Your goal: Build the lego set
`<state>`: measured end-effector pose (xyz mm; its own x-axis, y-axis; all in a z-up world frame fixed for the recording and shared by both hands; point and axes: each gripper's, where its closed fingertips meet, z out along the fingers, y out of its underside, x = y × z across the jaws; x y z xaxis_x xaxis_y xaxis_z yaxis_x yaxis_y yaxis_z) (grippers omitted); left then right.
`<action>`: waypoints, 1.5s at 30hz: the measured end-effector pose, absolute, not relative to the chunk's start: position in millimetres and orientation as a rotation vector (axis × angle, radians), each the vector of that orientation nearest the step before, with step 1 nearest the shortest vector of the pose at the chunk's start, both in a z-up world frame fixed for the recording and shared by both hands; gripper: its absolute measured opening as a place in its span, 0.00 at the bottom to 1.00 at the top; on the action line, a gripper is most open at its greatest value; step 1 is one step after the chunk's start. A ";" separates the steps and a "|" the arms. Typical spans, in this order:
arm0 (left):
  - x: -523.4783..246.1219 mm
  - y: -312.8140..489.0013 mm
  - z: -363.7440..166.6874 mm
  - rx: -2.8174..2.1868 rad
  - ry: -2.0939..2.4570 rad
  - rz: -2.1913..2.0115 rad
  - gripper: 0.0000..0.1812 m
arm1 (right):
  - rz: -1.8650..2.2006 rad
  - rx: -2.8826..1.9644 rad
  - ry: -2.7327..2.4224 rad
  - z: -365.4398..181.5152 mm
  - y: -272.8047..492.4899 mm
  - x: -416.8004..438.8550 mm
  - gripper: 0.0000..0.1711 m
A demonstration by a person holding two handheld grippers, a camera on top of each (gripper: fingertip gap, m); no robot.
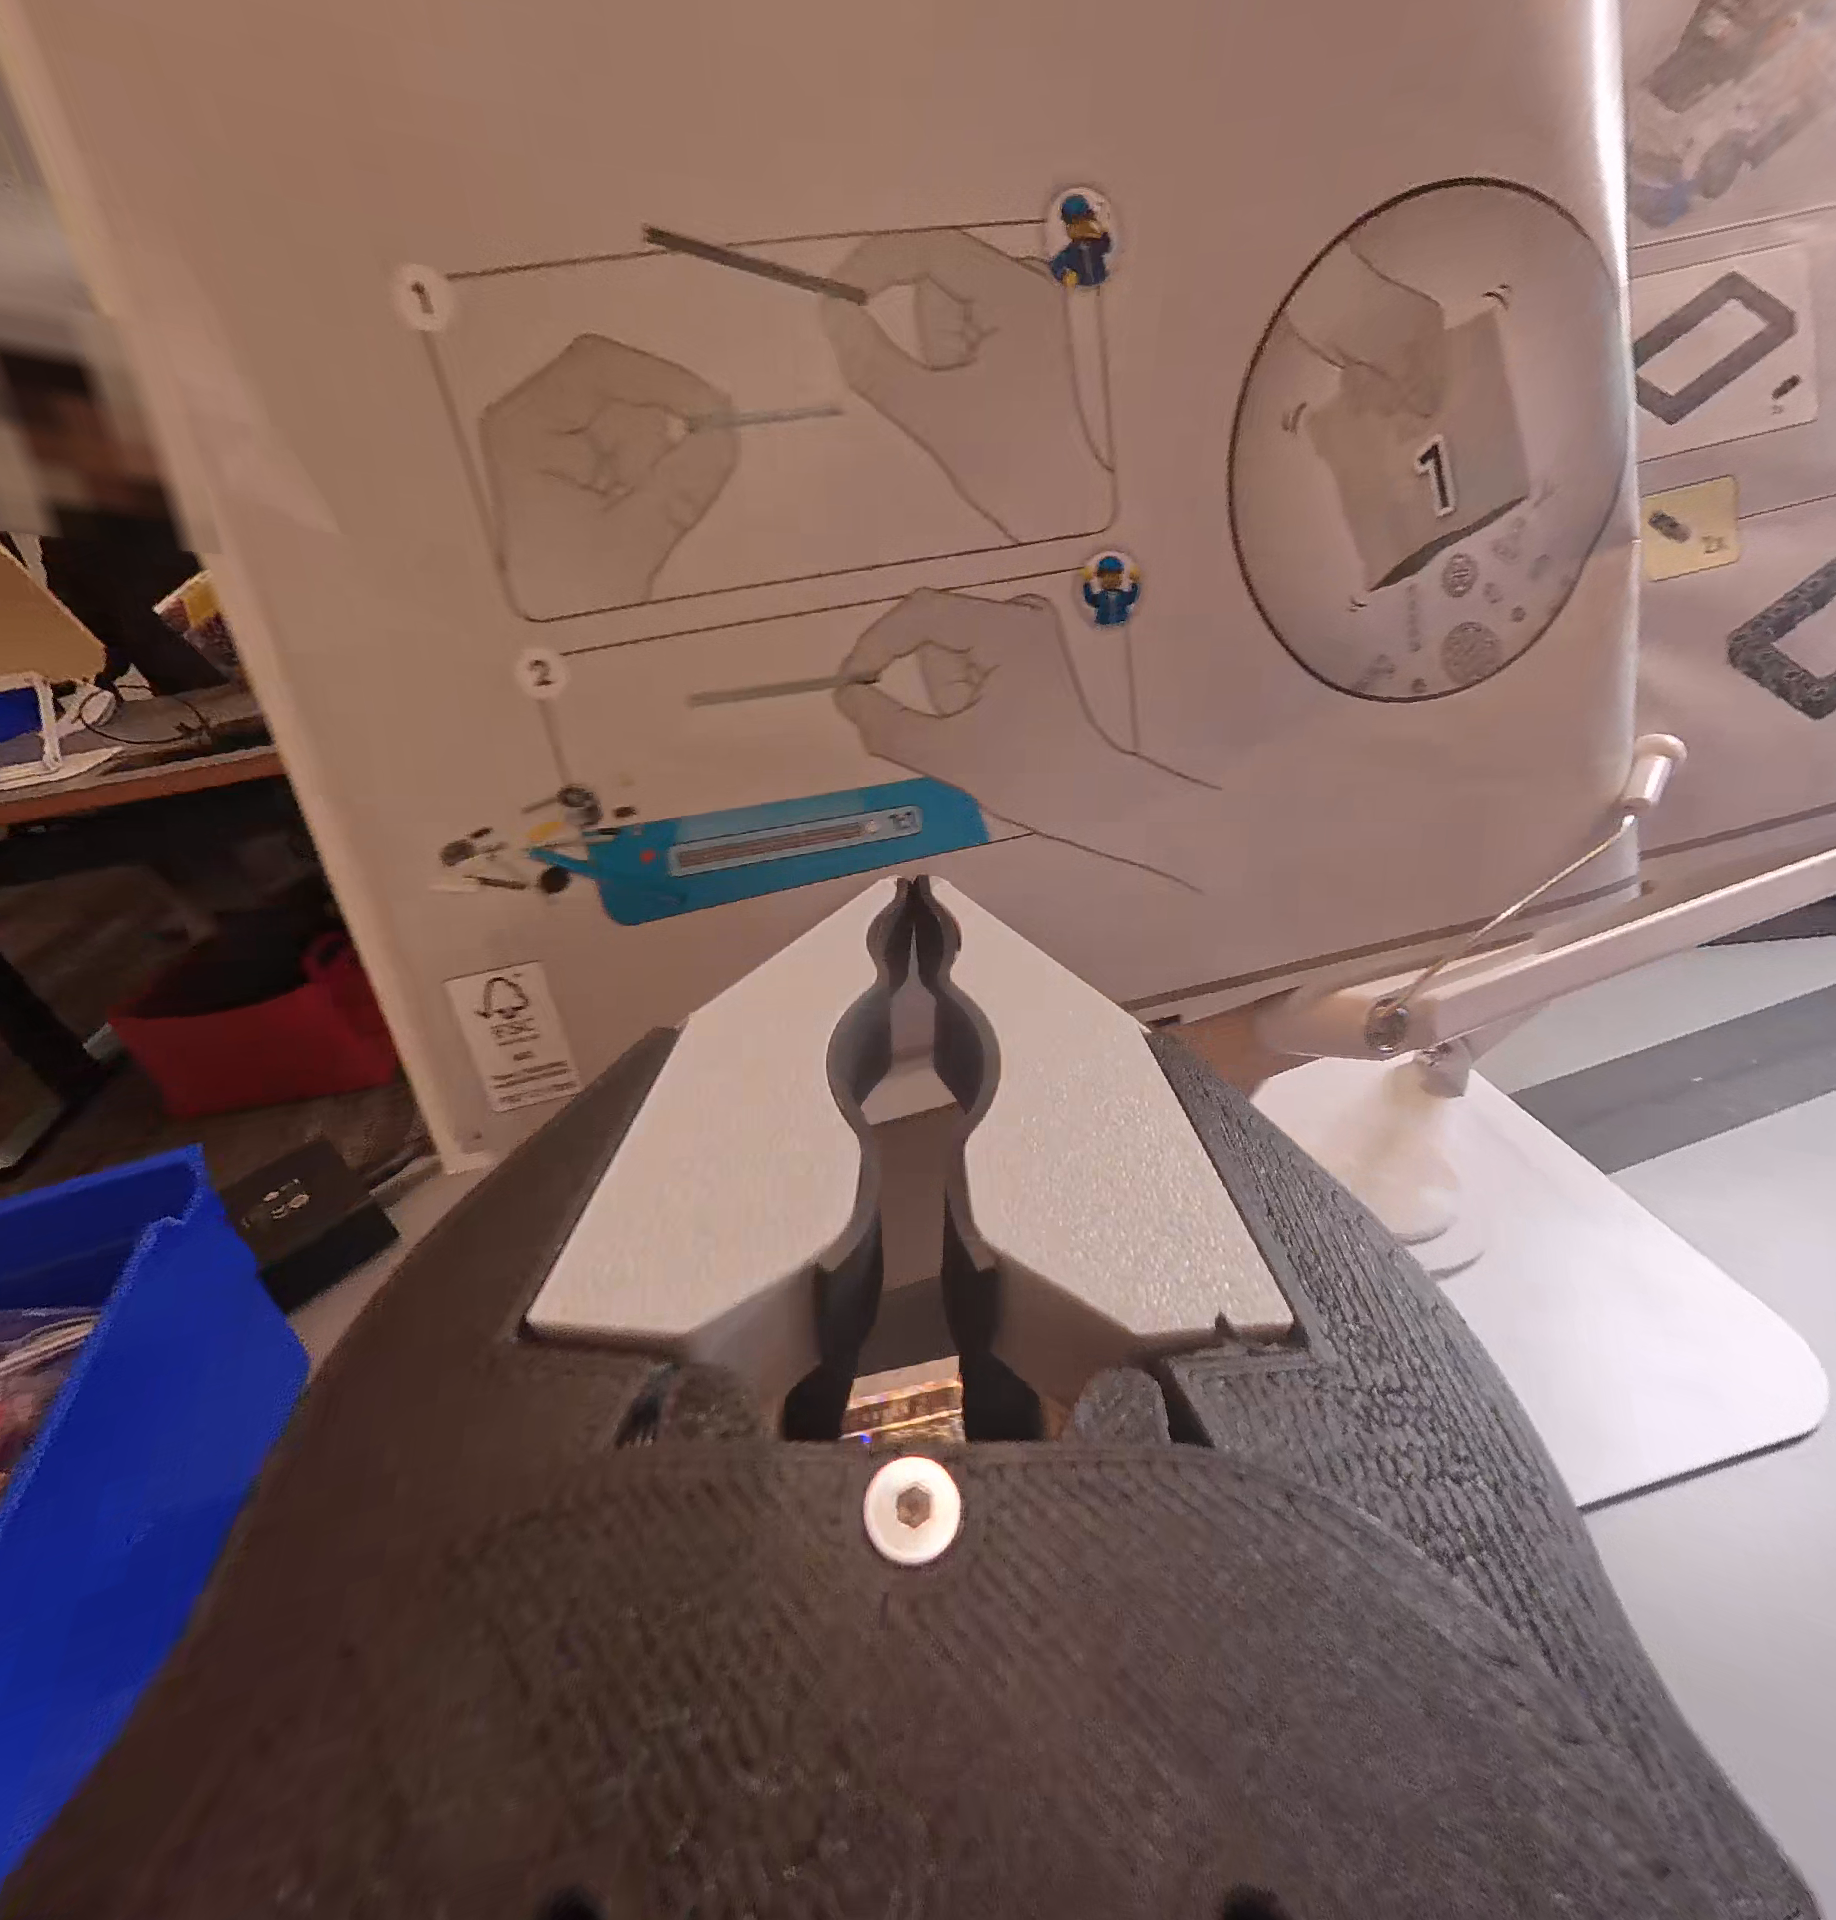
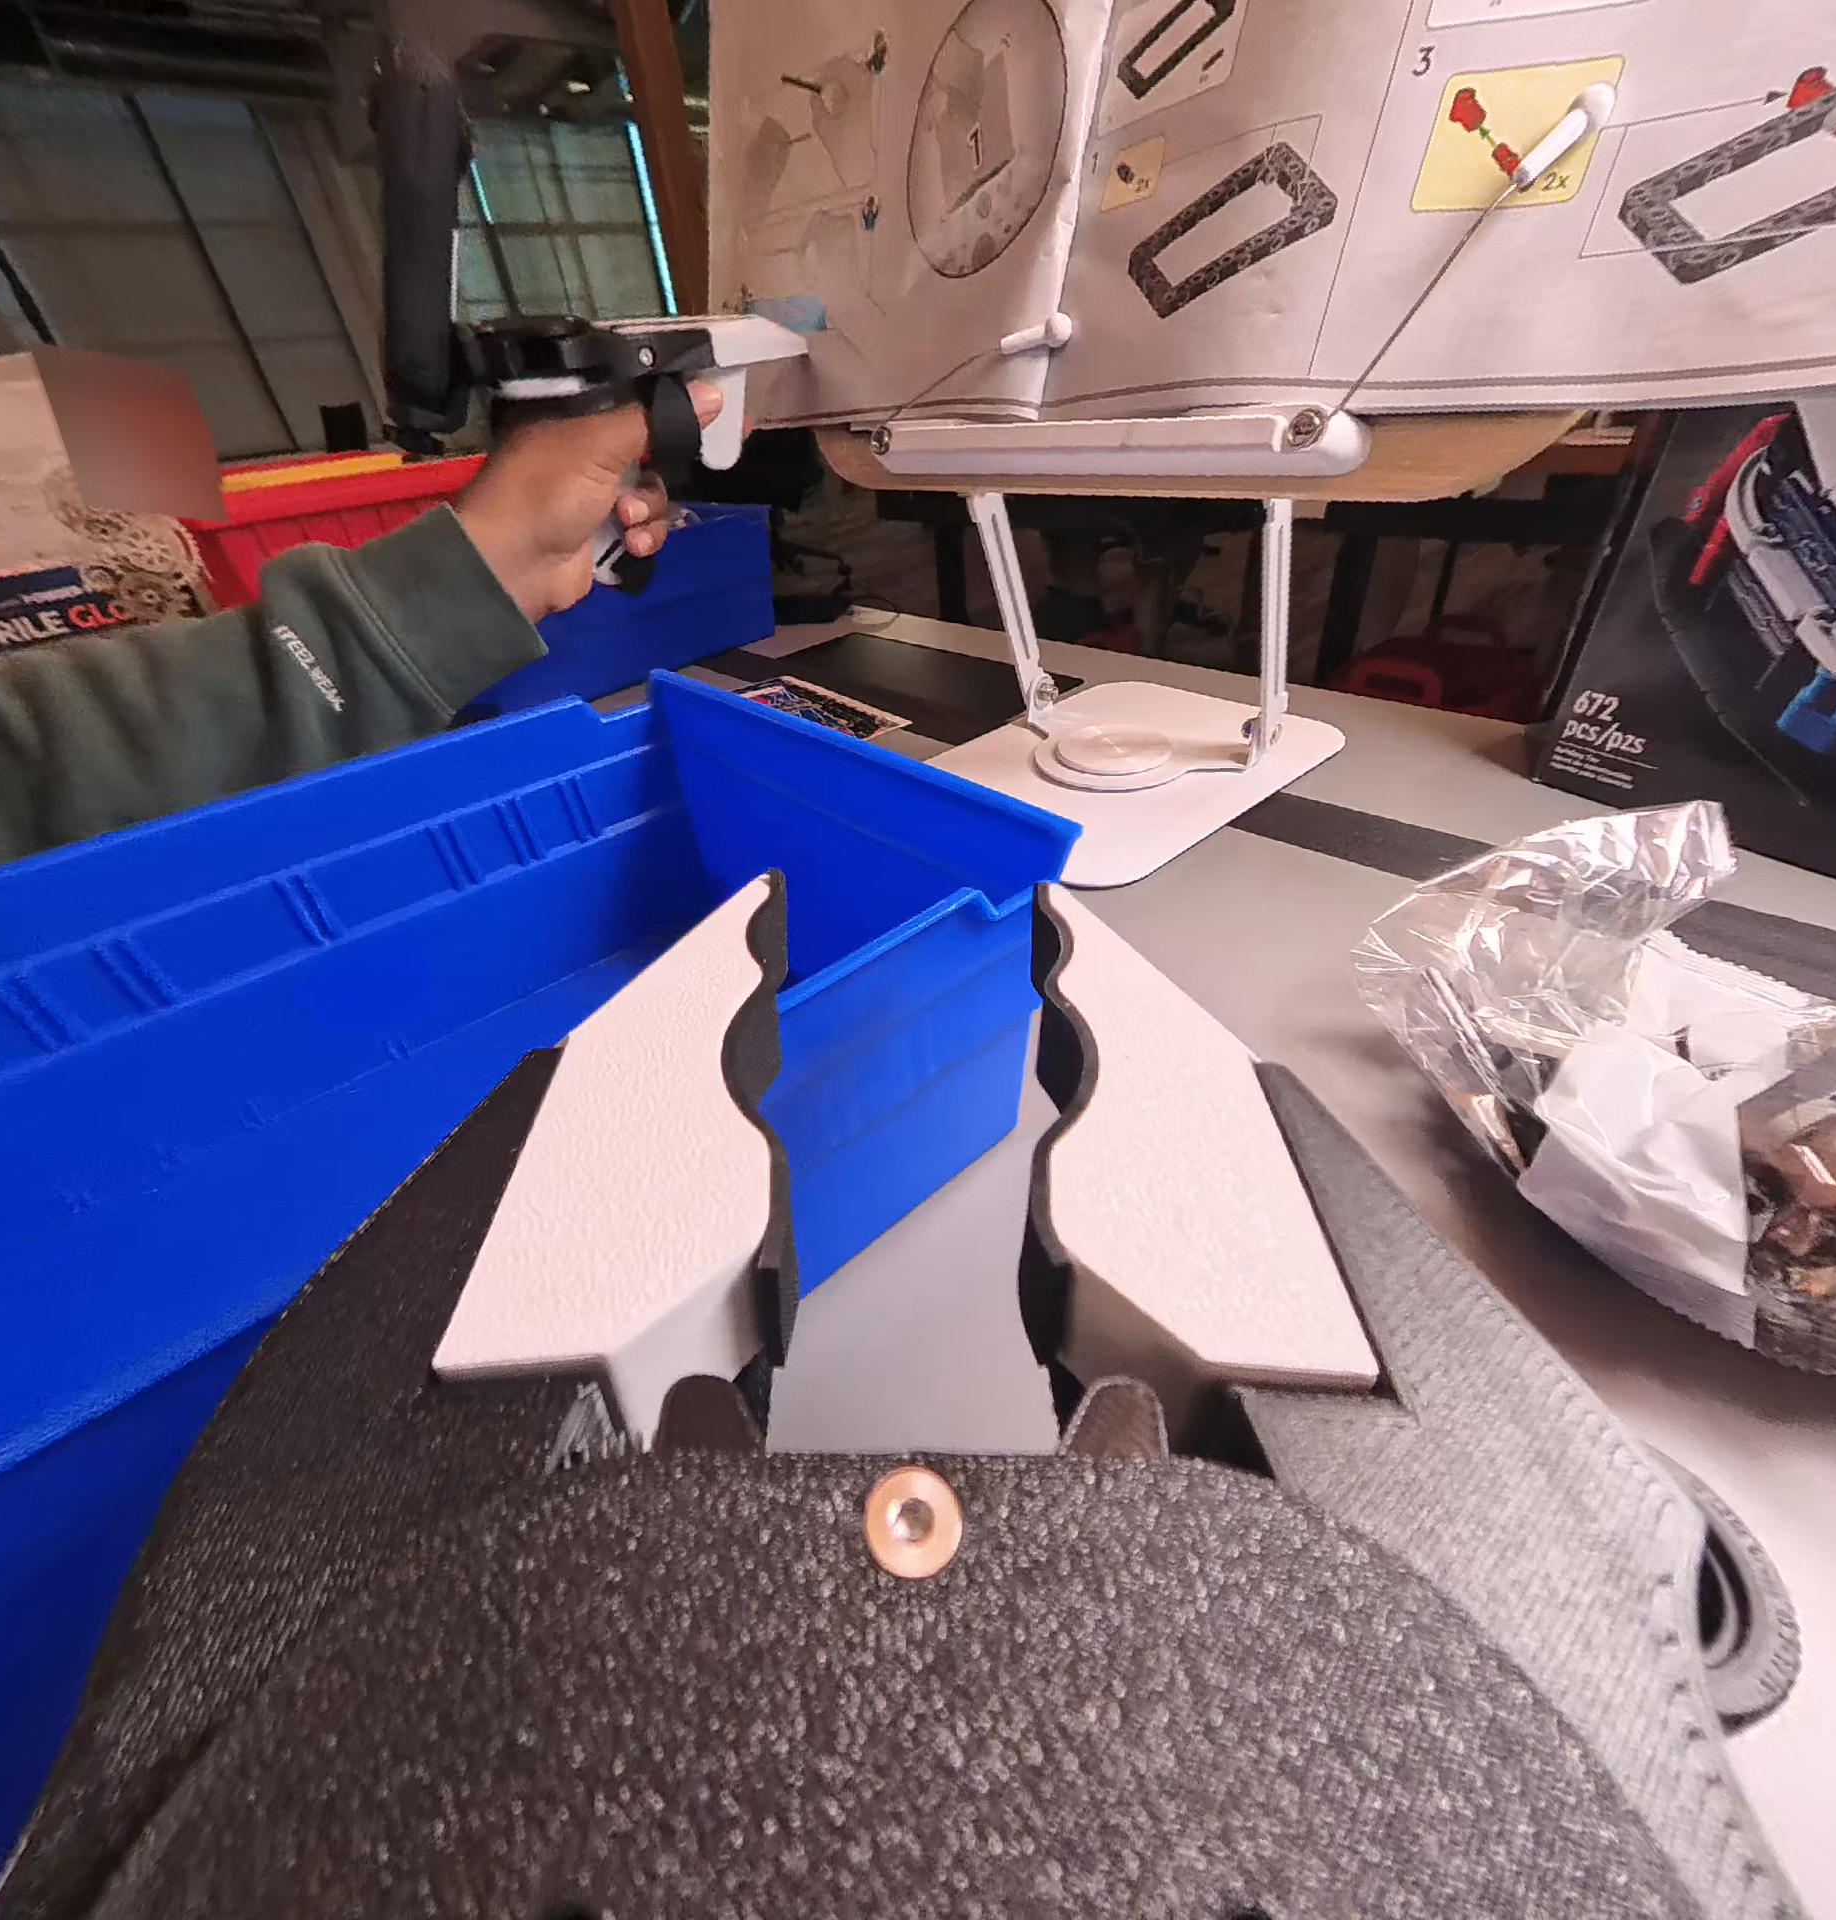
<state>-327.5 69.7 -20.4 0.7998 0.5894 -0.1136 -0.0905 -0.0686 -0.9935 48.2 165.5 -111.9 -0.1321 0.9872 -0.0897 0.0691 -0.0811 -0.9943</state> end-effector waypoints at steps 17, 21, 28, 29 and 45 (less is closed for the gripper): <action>-338.2 41.6 2.1 -1.487 -0.423 0.565 0.00 | 1.084 -0.918 -1.413 25.4 131.8 -169.0 0.00; -337.1 37.6 12.3 -1.465 -0.409 0.581 0.00 | 1.029 -0.837 -1.430 43.2 103.1 -244.6 0.03; -341.0 30.0 22.5 -1.428 -0.422 0.587 0.00 | 0.972 -0.877 -1.424 43.4 87.6 -310.8 0.00; -341.2 29.0 23.8 -1.424 -0.421 0.587 0.00 | 0.968 -0.891 -1.426 40.2 89.0 -313.3 0.00; -345.2 22.2 27.4 -1.468 -0.346 0.609 0.00 | 0.966 -0.935 -1.471 14.6 96.2 -297.2 0.00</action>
